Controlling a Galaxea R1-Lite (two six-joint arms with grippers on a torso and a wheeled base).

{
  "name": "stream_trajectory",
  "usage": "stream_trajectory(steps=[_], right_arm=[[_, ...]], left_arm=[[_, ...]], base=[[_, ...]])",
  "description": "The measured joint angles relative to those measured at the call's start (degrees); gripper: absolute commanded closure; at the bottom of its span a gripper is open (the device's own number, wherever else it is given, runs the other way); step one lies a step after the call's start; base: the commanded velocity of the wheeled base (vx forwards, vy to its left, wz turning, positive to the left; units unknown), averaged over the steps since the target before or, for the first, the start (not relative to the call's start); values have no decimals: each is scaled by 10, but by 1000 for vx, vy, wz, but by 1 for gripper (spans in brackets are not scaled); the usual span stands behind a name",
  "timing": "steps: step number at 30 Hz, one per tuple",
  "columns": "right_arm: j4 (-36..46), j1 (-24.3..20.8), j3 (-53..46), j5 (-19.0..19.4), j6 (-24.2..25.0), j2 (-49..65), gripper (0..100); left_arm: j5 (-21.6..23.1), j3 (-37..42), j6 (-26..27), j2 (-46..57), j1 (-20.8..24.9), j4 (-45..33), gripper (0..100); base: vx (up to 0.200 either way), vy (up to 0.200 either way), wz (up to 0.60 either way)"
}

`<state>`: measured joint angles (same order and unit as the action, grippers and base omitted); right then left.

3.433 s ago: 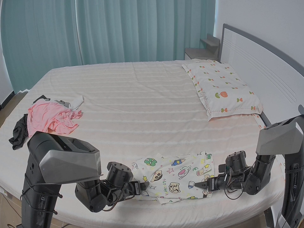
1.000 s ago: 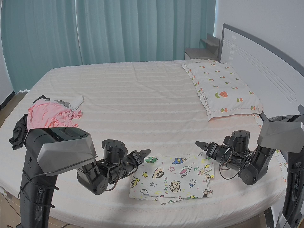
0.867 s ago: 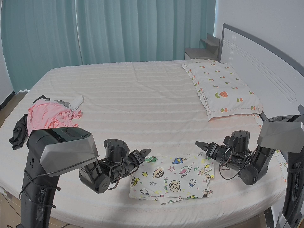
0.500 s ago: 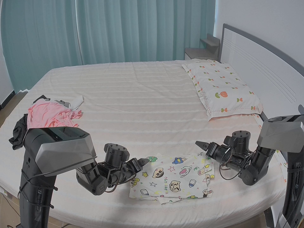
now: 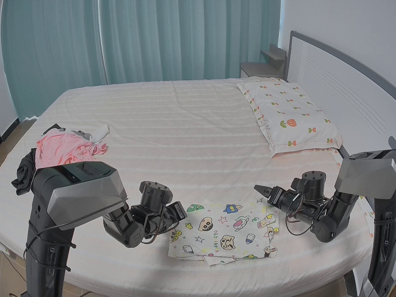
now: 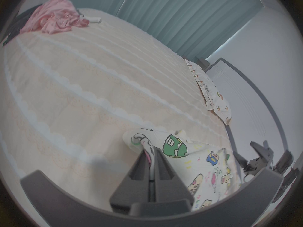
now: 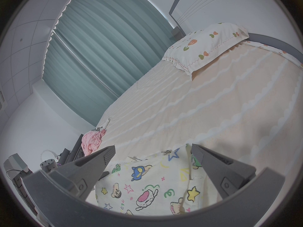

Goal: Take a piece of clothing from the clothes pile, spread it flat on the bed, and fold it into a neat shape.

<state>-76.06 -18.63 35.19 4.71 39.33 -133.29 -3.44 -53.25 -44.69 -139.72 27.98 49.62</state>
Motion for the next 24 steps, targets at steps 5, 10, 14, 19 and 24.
stream_trajectory(steps=[5,10,14,19,24], right_arm=[[0,-1,0,1,-1,-2,0],[1,-2,0,1,-1,-4,0],[1,-3,-2,2,-1,-5,0],[2,-6,-3,2,-2,-9,0],[2,-10,-4,1,-2,-12,0]], left_arm=[[-20,6,29,0,0,31,100],[-22,26,76,0,2,101,100],[-21,51,96,-1,4,135,100],[-22,68,98,-9,5,140,100],[-23,71,100,-21,2,142,0]], base=[[0,0,0],[0,0,0],[0,0,0],[0,0,0],[0,0,0]])
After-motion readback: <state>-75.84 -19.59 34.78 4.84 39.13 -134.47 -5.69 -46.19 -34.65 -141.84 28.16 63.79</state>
